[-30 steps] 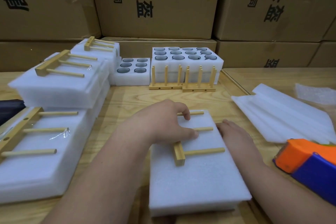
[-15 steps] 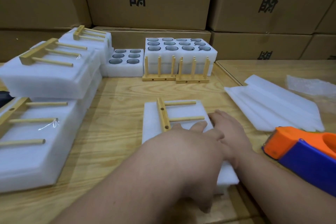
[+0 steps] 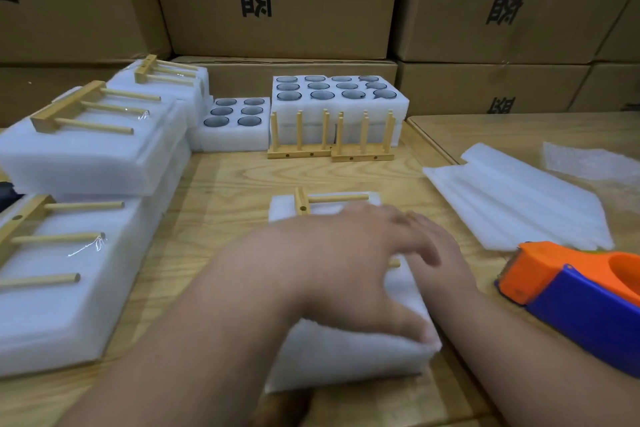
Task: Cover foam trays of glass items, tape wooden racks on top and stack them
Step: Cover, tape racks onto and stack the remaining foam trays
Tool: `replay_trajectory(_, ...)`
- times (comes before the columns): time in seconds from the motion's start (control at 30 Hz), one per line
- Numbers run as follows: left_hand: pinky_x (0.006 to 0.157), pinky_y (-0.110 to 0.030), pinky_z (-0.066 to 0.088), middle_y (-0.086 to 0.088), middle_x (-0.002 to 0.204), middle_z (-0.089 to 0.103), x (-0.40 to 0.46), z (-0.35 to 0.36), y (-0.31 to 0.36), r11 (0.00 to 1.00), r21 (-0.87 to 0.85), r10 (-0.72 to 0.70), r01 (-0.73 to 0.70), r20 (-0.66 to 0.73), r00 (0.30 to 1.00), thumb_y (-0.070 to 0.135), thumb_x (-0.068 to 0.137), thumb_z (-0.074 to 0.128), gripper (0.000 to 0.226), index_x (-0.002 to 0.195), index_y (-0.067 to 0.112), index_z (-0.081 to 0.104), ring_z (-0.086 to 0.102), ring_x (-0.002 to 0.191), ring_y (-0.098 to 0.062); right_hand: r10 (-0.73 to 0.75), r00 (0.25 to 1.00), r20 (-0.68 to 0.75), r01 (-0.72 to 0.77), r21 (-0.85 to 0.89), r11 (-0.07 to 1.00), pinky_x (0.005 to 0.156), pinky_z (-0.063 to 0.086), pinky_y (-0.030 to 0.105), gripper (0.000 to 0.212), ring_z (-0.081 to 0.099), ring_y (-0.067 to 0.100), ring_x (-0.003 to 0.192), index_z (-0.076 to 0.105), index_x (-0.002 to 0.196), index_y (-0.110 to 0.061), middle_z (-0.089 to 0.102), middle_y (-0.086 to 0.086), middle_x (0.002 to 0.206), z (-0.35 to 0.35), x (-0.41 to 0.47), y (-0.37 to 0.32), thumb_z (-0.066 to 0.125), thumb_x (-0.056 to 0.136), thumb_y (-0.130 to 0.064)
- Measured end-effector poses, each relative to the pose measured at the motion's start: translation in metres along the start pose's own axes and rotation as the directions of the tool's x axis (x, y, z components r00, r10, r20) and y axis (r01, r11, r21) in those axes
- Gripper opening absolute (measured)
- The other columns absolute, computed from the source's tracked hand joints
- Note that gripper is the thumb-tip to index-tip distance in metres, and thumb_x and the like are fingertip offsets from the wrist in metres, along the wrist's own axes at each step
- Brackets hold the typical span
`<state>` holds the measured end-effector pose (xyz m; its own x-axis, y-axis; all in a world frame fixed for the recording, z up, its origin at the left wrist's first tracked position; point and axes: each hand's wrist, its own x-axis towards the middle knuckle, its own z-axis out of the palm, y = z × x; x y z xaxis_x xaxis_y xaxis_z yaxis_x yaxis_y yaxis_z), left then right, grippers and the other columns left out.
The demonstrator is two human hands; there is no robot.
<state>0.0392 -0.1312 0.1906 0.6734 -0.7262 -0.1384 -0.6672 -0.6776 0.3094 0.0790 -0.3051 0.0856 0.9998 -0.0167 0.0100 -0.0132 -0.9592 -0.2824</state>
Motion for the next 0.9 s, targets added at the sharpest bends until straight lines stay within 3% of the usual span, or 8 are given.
replay_trajectory(0.1,0.103,-0.037,0.045,0.028,0.125,0.051,-0.009,-0.013,-0.03,0.994,0.005,-0.101,0.106,-0.269,0.958,0.058,0.089,0.063,0.033,0.12,0.053,0.056,0.046,0.124,-0.002,0.079,0.996,-0.04,-0.076,0.078,0.994,0.109,0.038,0.046,0.032,0.046,0.022,0.128,0.06,0.108,-0.024,0.053,0.004,0.134,0.006,0.005,0.002,0.04,0.095,-0.045)
replay_trajectory(0.17,0.094,-0.031,0.048,0.028,0.112,0.056,-0.002,-0.014,-0.045,0.979,-0.001,-0.192,0.204,-0.342,0.92,0.051,0.091,0.063,0.025,0.116,0.051,0.061,0.053,0.111,-0.001,0.087,0.994,-0.07,-0.082,0.071,0.994,0.108,0.039,0.045,0.024,0.047,0.022,0.124,0.061,0.101,-0.021,0.054,0.005,0.129,0.01,0.008,0.002,0.043,0.096,-0.038)
replay_trajectory(0.27,0.085,-0.028,0.05,0.028,0.102,0.061,0.01,-0.004,-0.059,0.957,0.0,-0.275,0.289,-0.311,0.91,0.047,0.089,0.066,0.029,0.118,0.047,0.065,0.056,0.101,-0.001,0.088,0.994,-0.071,-0.083,0.075,0.994,0.109,0.039,0.044,0.026,0.048,0.022,0.124,0.062,0.107,-0.022,0.053,0.004,0.13,0.013,0.009,0.004,0.043,0.096,-0.035)
replay_trajectory(0.37,0.068,-0.017,0.039,0.025,0.098,0.065,0.019,0.005,-0.062,0.952,0.013,-0.286,0.307,-0.333,0.899,0.044,0.088,0.066,0.028,0.116,0.045,0.068,0.057,0.092,0.0,0.086,0.993,-0.075,-0.079,0.085,0.993,0.109,0.038,0.044,0.025,0.048,0.022,0.124,0.062,0.106,-0.025,0.053,0.002,0.129,0.013,0.011,0.006,0.044,0.096,-0.038)
replay_trajectory(0.47,0.062,-0.012,0.039,0.025,0.079,0.062,0.021,0.004,-0.06,0.956,-0.019,-0.28,0.293,-0.367,0.887,0.036,0.088,0.068,0.02,0.106,0.042,0.074,0.056,0.077,0.005,0.093,0.993,-0.076,-0.086,0.085,0.993,0.114,0.034,0.043,0.029,0.041,0.021,0.137,0.062,0.115,-0.027,0.05,-0.001,0.14,0.013,0.01,0.005,0.045,0.097,-0.041)
replay_trajectory(0.57,0.055,-0.012,0.036,0.026,0.067,0.055,0.017,0.0,-0.057,0.962,-0.024,-0.259,0.271,-0.388,0.885,0.032,0.089,0.068,0.016,0.099,0.042,0.076,0.05,0.067,0.009,0.088,0.993,-0.083,-0.082,0.077,0.994,0.11,0.038,0.044,0.023,0.045,0.023,0.131,0.06,0.103,-0.024,0.053,0.002,0.132,0.012,0.009,0.004,0.044,0.097,-0.038)
replay_trajectory(0.9,0.051,-0.014,0.037,0.025,0.075,0.064,0.002,-0.007,-0.04,0.97,0.034,-0.217,0.239,-0.313,0.925,0.031,0.084,0.067,0.015,0.091,0.041,0.074,0.058,0.071,0.005,0.028,0.996,-0.079,-0.022,0.066,0.998,0.117,0.03,0.042,0.034,0.031,0.018,0.147,0.061,0.117,-0.025,0.05,-0.002,0.141,0.01,0.008,0.006,0.047,0.095,-0.047)
